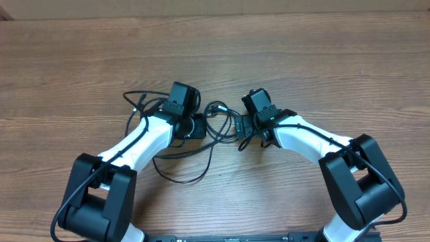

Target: Untangle cables

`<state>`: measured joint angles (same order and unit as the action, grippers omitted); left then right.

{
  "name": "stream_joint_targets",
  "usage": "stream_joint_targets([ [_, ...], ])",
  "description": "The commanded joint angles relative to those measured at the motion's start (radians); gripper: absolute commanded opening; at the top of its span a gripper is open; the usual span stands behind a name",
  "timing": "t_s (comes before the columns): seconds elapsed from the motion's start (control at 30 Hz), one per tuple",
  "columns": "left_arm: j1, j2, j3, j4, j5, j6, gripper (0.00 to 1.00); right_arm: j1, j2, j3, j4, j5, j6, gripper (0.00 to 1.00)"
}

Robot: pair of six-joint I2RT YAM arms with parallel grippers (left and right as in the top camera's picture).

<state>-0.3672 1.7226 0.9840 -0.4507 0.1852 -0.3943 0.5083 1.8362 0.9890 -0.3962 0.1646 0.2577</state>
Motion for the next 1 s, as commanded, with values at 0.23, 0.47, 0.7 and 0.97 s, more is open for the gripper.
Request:
stream_joint_targets([
  [0.23, -0.007, 0.011, -0.014, 0.011, -0.013, -0.014, 0.39, -0.005, 0.029, -0.04, -0.085, -0.085, 0.003, 1.0],
  [0.47, -0.007, 0.011, -0.014, 0.018, -0.013, -0.026, 0.38, -0.018, 0.028, 0.056, -0.153, -0.098, 0.003, 0.63],
  [0.7, -0.007, 0.011, -0.014, 0.018, -0.014, -0.026, 0.38, -0.018, 0.028, 0.247, -0.257, -0.315, 0.003, 0.63],
  [0.97, -0.007, 0.011, -0.014, 0.021, -0.021, -0.026, 0.35, -0.018, 0.029, 0.239, -0.256, -0.396, 0.116, 0.55],
])
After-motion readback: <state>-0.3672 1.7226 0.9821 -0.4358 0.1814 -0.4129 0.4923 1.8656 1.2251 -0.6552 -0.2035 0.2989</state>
